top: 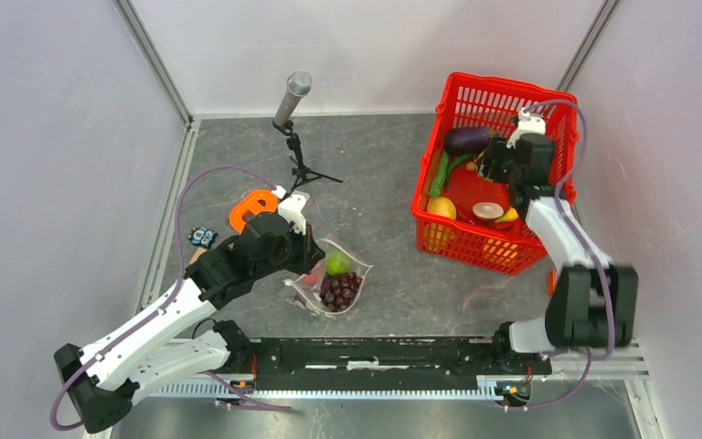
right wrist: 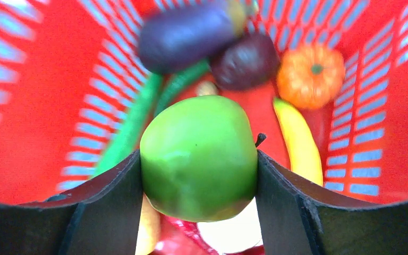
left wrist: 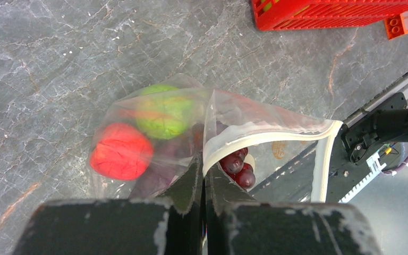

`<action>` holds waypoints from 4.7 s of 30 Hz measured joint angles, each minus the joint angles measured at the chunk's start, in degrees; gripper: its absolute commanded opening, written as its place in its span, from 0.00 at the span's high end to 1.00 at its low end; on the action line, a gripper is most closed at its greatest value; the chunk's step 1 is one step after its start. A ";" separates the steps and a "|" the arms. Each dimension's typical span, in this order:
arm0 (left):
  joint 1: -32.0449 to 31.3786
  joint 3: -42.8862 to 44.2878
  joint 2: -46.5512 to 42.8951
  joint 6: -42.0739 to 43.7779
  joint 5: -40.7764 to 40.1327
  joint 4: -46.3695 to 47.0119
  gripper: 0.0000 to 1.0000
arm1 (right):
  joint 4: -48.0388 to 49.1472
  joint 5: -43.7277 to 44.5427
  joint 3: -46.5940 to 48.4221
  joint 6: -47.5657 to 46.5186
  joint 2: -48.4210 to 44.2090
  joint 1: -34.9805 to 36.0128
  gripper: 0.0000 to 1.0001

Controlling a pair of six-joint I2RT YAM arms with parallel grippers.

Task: Place the food in the zip-top bag and seal the zipper
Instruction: Pick up the fake fruit from the bin, then place the fake fruit in the zipper food storage bag, then adjust the zipper food storage bag at the center of the board.

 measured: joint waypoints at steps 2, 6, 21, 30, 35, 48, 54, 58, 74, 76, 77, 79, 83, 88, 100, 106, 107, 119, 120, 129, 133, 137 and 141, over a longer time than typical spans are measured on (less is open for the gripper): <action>0.00 0.00 0.55 0.00 0.07 0.13 0.98 | 1.97 -3.61 -2.45 0.04 -8.20 0.07 0.51; 0.00 0.00 1.03 0.02 0.20 0.61 0.98 | 6.97 -12.61 -7.82 1.25 -23.41 0.07 0.50; 0.02 -1.46 1.77 -0.13 3.23 7.04 0.98 | 32.22 -47.10 -32.52 21.20 -53.90 9.68 0.54; 0.02 -1.66 2.43 -1.75 2.54 7.52 0.98 | 26.36 -47.60 -27.52 8.63 -46.03 33.64 0.56; 0.00 -0.74 2.34 -1.75 0.33 5.07 0.98 | 14.75 -38.91 -20.20 -5.38 -36.15 51.08 0.55; 0.02 -0.42 -3.26 -1.99 -3.06 0.15 0.98 | 3.67 -27.50 -7.85 -18.53 -14.73 59.93 0.34; 0.02 -0.44 -5.29 -2.03 -5.25 -1.73 0.98 | 3.26 -19.63 -6.88 -20.04 -13.70 62.18 0.18; 0.02 -0.42 -5.33 -2.05 -6.40 -2.54 0.98 | 3.89 -16.94 -6.34 -20.00 -12.85 62.49 0.13; 0.07 -0.42 -4.52 -2.14 -12.66 -5.44 0.98 | 9.81 -4.72 -9.18 -11.96 -23.58 62.58 0.30; 0.07 -0.42 -4.04 -2.14 -13.20 -5.70 0.98 | 7.91 -0.87 -9.20 -8.63 -23.32 62.58 0.31; 0.07 -0.42 -3.91 -2.14 -13.33 -5.73 0.98 | 6.91 0.66 -9.31 -6.73 -23.06 62.58 0.32; 0.07 -0.42 -3.78 -2.14 -13.40 -5.81 0.98 | 5.46 1.75 -10.05 -3.15 -22.64 62.51 0.34; 0.07 -0.42 -3.78 -2.14 -13.40 -5.86 0.98 | 4.37 1.79 -12.35 2.27 -21.73 62.64 0.44; 0.07 -0.42 -3.78 -2.12 -13.35 -5.92 0.98 | 4.11 1.68 -13.64 6.62 -18.64 62.75 0.59; 0.07 -0.15 -3.80 -2.08 -13.11 -6.58 0.98 | 3.19 3.65 -12.48 8.85 -15.63 64.63 1.00; 0.07 7.63 -1.77 -1.99 -16.63 -15.56 0.97 | 4.13 4.39 -11.96 7.74 -21.22 64.89 1.00; 0.07 10.23 -0.90 -1.88 -17.92 -17.81 0.96 | 4.96 4.28 -11.96 7.58 -22.56 64.94 1.00; 0.07 18.45 8.61 1.46 -11.58 -32.54 0.98 | 9.05 1.03 -10.80 6.12 -22.88 64.98 1.00; 0.07 18.99 8.66 1.90 -11.06 -33.31 0.98 | 9.38 0.72 -10.80 5.90 -22.88 64.98 1.00; 0.07 21.42 2.67 2.80 -7.65 -31.65 0.98 | 13.20 0.02 -8.96 4.85 -20.61 64.98 0.92; 0.07 20.61 3.15 2.78 -7.21 -29.99 0.98 | 10.19 4.48 -8.33 2.01 -18.91 64.92 0.92; 0.07 16.48 3.69 2.75 -6.71 -26.67 0.98 | 4.50 7.80 -6.69 -0.81 -17.03 62.07 0.72; 0.07 14.08 4.42 2.71 -6.84 -24.20 0.98 | 1.60 6.73 -5.62 -2.05 -17.09 58.51 0.53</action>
